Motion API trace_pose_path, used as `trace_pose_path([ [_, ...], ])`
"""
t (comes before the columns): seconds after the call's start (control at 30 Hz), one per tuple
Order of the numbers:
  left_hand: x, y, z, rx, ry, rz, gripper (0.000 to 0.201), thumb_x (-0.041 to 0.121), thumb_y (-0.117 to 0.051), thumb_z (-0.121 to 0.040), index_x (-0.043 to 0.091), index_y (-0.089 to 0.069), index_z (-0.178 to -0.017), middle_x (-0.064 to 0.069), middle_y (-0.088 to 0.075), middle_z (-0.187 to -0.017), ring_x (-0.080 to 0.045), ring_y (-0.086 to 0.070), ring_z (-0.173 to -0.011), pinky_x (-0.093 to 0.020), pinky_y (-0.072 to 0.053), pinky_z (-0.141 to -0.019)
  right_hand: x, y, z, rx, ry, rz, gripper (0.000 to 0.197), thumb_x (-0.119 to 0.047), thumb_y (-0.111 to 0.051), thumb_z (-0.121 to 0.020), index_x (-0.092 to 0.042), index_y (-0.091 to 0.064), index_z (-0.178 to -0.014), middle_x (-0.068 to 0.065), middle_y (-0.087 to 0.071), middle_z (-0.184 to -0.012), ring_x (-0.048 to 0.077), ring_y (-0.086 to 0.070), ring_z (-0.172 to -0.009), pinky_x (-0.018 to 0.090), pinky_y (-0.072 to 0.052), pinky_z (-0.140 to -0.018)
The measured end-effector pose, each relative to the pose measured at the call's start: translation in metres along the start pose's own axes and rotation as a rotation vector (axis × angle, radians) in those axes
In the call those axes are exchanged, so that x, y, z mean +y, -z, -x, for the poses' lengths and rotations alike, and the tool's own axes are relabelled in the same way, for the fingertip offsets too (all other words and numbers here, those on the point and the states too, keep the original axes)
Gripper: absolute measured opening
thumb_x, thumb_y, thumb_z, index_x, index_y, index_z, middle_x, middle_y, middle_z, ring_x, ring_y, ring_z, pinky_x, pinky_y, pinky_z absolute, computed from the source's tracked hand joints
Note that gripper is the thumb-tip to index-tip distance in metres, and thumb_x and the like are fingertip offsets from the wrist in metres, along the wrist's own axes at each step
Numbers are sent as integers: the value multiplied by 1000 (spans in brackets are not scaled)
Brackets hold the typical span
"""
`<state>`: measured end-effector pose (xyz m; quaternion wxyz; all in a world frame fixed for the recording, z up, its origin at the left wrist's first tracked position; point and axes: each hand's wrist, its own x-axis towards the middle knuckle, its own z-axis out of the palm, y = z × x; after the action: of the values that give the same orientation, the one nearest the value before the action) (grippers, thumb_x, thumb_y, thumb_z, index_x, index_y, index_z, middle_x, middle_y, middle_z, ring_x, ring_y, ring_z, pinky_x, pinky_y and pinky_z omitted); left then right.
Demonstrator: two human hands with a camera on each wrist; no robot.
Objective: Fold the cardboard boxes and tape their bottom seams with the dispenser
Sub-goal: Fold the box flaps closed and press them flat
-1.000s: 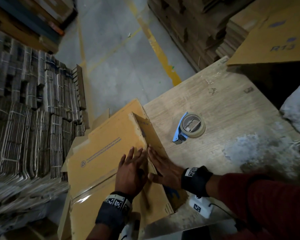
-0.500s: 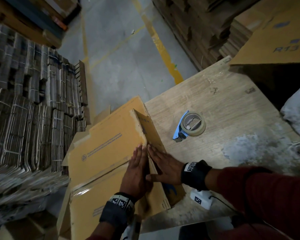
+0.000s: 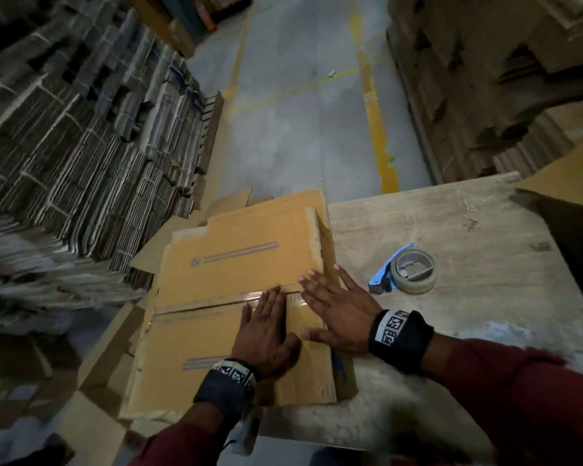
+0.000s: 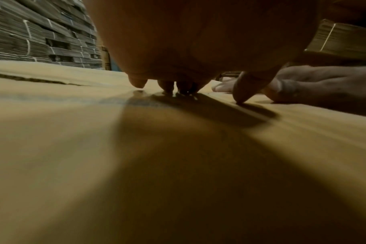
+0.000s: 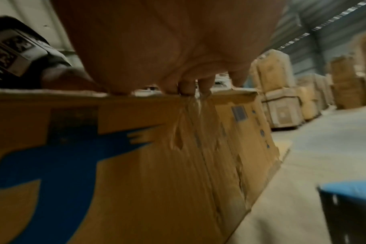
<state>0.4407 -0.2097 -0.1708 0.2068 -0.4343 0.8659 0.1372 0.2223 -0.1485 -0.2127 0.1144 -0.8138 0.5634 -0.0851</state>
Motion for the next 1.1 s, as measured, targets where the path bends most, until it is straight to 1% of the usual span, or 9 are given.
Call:
trace_pose_path([
  [0.13,-1,-14,5,57,-5,15,97,79,0,-85,24,18,-162,8,28,-167,-12,27,-154,-53,8,-126,2,11,-7,-93,22,102,102,-85,-10,-92,-10,-29,-159,8,-20,-168,27,0,-158,66,11,-119],
  [0.23,2,-19,6,96,19,23,103,87,15,-81,24,19,-162,10,30,-166,-12,29,-154,-51,15,-125,-3,18,-14,-100,12,134,107,-88,-10,-89,-8,-24,-160,8,-10,-170,27,9,-157,67,11,-118],
  [0.4,3,-28,3,115,25,43,101,85,7,-84,24,14,-164,8,26,-169,-14,26,-155,-55,11,-125,-2,22,-18,-117,-9,168,120,-94,4,-80,-10,-36,-156,9,-4,-170,32,13,-156,71,7,-115],
  [0.6,-2,-27,5,151,30,90,106,89,5,-82,23,13,-164,8,25,-168,-12,26,-155,-53,12,-126,-8,28,-19,-105,-25,158,111,-92,-8,-85,-10,-43,-152,14,-8,-169,33,3,-157,71,-1,-118],
  [0.67,-9,-25,11,152,53,116,111,93,6,-77,23,16,-163,8,27,-167,-12,27,-154,-52,14,-125,-12,22,-19,-86,30,141,108,-89,-13,-89,-6,-39,-155,13,-13,-168,30,-4,-157,68,-5,-119],
  [0.77,-29,-26,26,118,130,140,117,96,10,-71,24,17,-163,11,28,-166,-9,26,-154,-52,14,-125,-21,15,-22,-149,66,158,109,-88,-13,-90,-3,-39,-154,13,-23,-165,27,-15,-156,63,0,-120],
  [0.87,-54,-27,39,82,184,169,112,95,4,-75,28,16,-163,16,27,-167,-7,22,-155,-56,12,-125,-29,22,-30,-276,-11,173,119,-93,-1,-81,-7,-21,-161,9,-7,-170,22,0,-158,61,14,-119],
  [0.93,-69,-24,46,81,185,184,112,95,3,-75,29,13,-164,16,23,-168,-8,17,-157,-59,12,-124,-39,37,-38,-334,-55,154,124,-94,9,-73,-10,-13,-162,6,1,-171,19,8,-157,63,14,-119],
  [1.1,-114,5,58,142,210,301,134,102,11,-61,22,-7,-166,4,-2,-174,-14,-1,-160,-62,6,-124,-77,64,-75,-341,-33,113,114,-89,-1,-79,-13,-9,-163,4,8,-171,17,12,-156,58,11,-122],
])
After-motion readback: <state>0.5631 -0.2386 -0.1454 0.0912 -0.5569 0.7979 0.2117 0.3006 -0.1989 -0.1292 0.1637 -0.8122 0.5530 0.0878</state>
